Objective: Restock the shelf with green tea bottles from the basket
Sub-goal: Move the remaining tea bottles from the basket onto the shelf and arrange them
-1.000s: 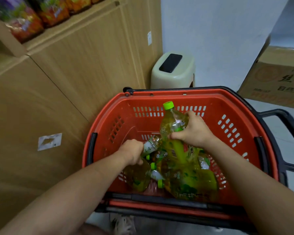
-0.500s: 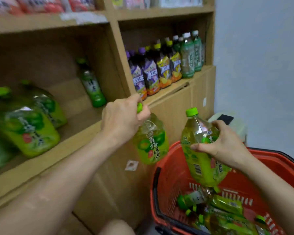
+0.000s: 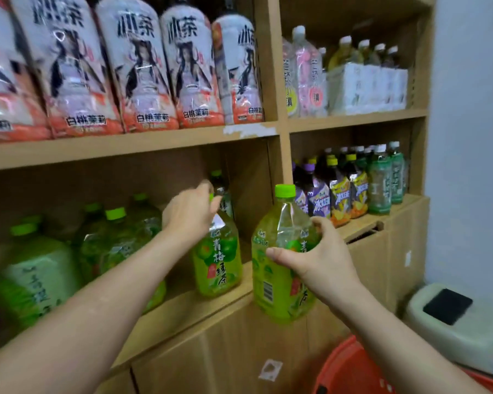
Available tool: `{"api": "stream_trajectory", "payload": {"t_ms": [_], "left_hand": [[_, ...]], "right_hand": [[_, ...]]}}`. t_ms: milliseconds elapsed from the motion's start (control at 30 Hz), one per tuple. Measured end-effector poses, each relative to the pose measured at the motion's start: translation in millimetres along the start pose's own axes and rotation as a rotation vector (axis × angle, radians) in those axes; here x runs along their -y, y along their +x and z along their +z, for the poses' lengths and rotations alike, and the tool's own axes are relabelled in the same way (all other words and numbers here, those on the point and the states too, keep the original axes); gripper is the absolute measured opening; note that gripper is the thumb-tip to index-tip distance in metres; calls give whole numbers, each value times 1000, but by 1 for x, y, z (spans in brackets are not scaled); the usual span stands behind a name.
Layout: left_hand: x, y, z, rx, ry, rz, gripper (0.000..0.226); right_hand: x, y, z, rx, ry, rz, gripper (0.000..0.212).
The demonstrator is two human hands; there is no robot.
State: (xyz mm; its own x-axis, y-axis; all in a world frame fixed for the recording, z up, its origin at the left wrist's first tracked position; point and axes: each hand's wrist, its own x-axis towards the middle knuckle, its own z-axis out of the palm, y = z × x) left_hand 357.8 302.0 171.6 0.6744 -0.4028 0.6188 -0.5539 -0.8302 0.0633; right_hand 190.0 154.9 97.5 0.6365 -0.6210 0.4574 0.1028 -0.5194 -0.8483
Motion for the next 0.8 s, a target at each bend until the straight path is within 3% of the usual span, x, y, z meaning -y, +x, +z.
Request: {"api": "stream_trajectory", "payload": {"t_ms": [67,133,233,367,600,700,800], "left_hand": [[7,-1,4,153,-58,-83,49],[9,-10,7,261,-83,-95,80],[9,-32,20,282,22,-25,108],[18,-40,34,150,58,-9,100],[30,-57,27,88,65,10,87],[61,-84,0,-139,38,34,71],[110,-110,-26,-347,44,-38,61]], "right_hand": [[4,11,17,-10,-12,-14,83],[4,22,33,-17,-18,-13,80],[-1,34,54,-47,-92,-3,90],[-11,46,76,-45,-200,-11,109],[-11,59,95,55,-343,22,115],[4,42,97,-39,-334,-52,107],[28,13,114,-155,-106,-331,77]]}}
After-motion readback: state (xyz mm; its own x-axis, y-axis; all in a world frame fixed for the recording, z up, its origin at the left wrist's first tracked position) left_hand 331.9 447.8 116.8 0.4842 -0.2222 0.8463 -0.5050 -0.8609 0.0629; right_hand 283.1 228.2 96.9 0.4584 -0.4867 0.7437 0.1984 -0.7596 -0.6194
